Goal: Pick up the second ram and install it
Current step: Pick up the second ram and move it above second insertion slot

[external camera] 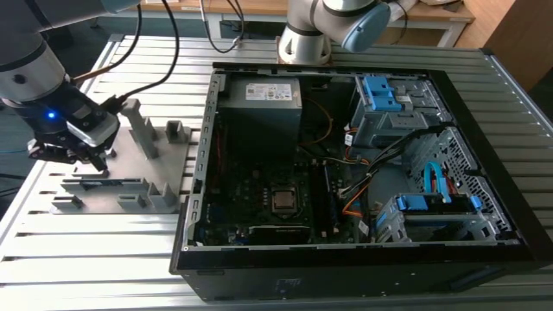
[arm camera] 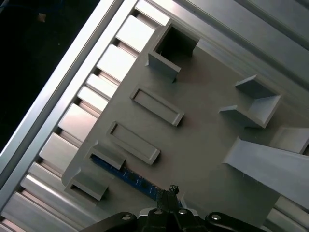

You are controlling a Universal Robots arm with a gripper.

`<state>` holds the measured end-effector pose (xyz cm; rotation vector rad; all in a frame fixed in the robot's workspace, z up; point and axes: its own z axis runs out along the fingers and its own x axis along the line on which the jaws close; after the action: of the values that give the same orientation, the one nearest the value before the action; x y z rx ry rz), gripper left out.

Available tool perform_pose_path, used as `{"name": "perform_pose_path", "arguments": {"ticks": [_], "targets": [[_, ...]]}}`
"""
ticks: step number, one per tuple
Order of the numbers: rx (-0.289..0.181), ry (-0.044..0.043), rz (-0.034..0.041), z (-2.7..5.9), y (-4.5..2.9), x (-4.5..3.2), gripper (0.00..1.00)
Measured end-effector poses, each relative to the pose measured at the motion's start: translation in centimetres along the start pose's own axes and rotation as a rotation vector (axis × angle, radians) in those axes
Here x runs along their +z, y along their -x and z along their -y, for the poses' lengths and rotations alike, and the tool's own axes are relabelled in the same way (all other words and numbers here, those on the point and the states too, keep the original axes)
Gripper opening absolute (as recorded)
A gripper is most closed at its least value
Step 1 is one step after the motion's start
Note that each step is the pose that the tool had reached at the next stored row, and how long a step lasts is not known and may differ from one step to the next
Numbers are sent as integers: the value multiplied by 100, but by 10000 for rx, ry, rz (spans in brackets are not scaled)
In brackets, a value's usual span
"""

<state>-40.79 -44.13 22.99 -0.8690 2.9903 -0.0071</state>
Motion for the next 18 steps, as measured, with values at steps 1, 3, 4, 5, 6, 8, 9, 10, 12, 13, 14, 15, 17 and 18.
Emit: {"name": "perform_pose_path", "arguments": {"ticks": [1,3,4,5,6,8,9,10,12,13,14,15,17,18], "targets": [[-70,2,1,0,0,0,10],[-210,5,3,0,0,0,10],[-278,7,3,0,0,0,10],[-350,9,4,0,0,0,10],[-419,10,5,0,0,0,10],[-555,14,7,0,0,0,10],[-623,16,7,0,0,0,10],[-690,17,8,0,0,0,10],[-827,21,11,0,0,1,10],[-893,22,11,0,0,1,10],[-956,24,11,0,0,0,10],[-1016,25,12,0,0,1,10],[-1134,29,14,0,0,1,10],[-1192,30,15,0,0,1,10]]}}
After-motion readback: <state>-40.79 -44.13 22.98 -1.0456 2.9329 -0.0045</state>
